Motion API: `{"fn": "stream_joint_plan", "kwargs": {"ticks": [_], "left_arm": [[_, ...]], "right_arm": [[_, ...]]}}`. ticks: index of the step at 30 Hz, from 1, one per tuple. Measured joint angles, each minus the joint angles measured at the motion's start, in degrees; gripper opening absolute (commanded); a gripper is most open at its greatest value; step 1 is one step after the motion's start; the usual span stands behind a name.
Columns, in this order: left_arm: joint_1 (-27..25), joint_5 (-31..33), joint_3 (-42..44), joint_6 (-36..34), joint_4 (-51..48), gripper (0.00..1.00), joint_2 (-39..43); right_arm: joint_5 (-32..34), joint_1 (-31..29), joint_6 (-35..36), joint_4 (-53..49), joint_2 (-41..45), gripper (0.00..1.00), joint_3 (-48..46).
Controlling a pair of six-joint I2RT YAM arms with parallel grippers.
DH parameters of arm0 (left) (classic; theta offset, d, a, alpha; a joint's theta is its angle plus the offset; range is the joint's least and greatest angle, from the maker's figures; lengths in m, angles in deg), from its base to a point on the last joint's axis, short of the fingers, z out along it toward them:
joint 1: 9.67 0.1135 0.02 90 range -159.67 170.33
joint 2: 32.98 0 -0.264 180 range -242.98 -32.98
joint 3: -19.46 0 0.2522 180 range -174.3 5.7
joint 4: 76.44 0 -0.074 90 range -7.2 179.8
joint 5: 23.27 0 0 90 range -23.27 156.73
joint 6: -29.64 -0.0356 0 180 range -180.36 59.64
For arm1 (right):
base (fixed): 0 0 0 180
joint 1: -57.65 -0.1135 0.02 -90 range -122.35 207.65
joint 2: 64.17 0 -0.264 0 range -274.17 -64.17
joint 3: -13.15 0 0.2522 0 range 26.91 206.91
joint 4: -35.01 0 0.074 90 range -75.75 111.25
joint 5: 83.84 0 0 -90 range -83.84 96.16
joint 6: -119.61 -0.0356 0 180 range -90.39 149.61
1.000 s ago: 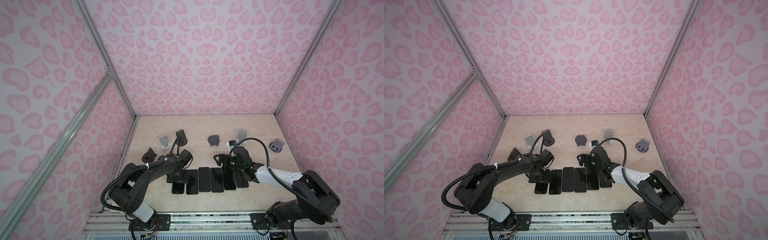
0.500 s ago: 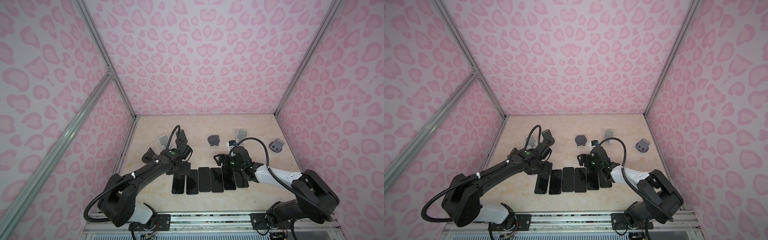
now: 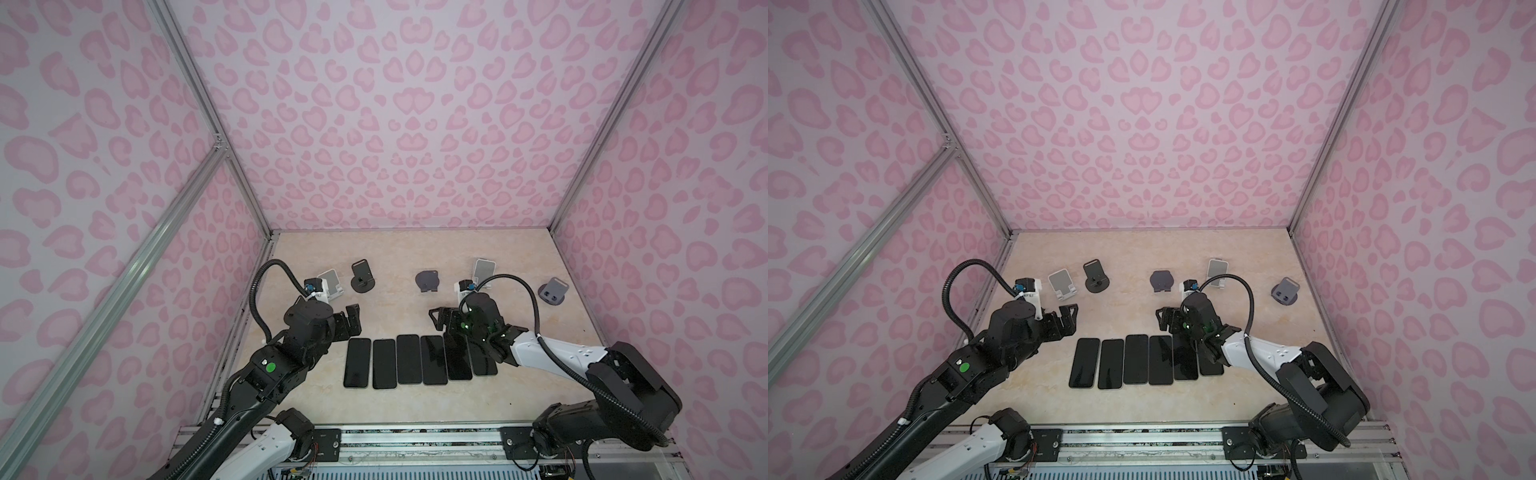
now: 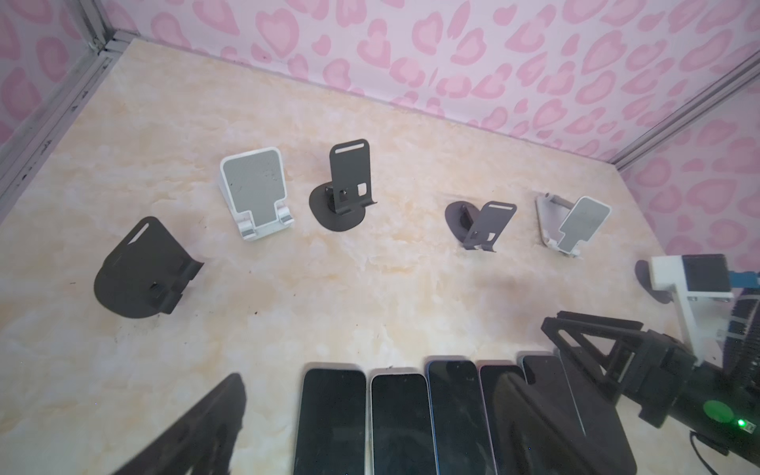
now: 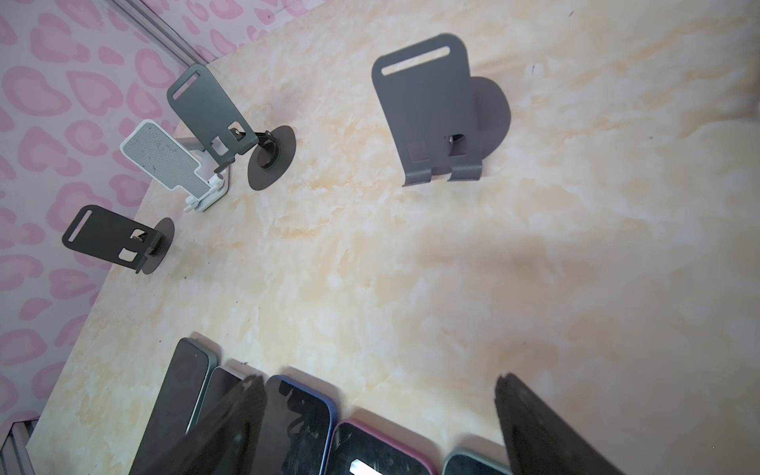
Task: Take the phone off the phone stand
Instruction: 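Raise the left gripper off the row and draw it back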
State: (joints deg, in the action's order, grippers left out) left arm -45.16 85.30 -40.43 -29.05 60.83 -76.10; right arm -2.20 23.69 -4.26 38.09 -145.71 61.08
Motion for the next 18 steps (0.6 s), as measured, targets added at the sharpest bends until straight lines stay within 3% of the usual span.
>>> {"fn": "stream_joint_plan", "kwargs": {"ticks": [5, 9, 13, 18], "left_arm": [[-0.07, 8.02, 5.81, -4.44, 9.29, 0.98, 0.02], [1.73, 13.03, 16.52, -16.15, 22.25, 0.98, 2.64], [7.52, 14.03, 29.33, -24.79, 37.20, 0.98, 6.93], [11.21, 18.38, 33.90, -25.46, 44.65, 0.98, 9.73]], "right_arm": [[0.85, 0.00, 0.13, -0.09, -0.09, 0.89, 0.00], [1.27, 0.00, 0.28, -0.13, -0.11, 0.89, 0.00], [1.31, 0.04, 0.42, -0.22, -0.09, 0.89, 0.00], [1.99, 0.11, 0.59, -0.50, 0.11, 0.89, 0.00]]}}
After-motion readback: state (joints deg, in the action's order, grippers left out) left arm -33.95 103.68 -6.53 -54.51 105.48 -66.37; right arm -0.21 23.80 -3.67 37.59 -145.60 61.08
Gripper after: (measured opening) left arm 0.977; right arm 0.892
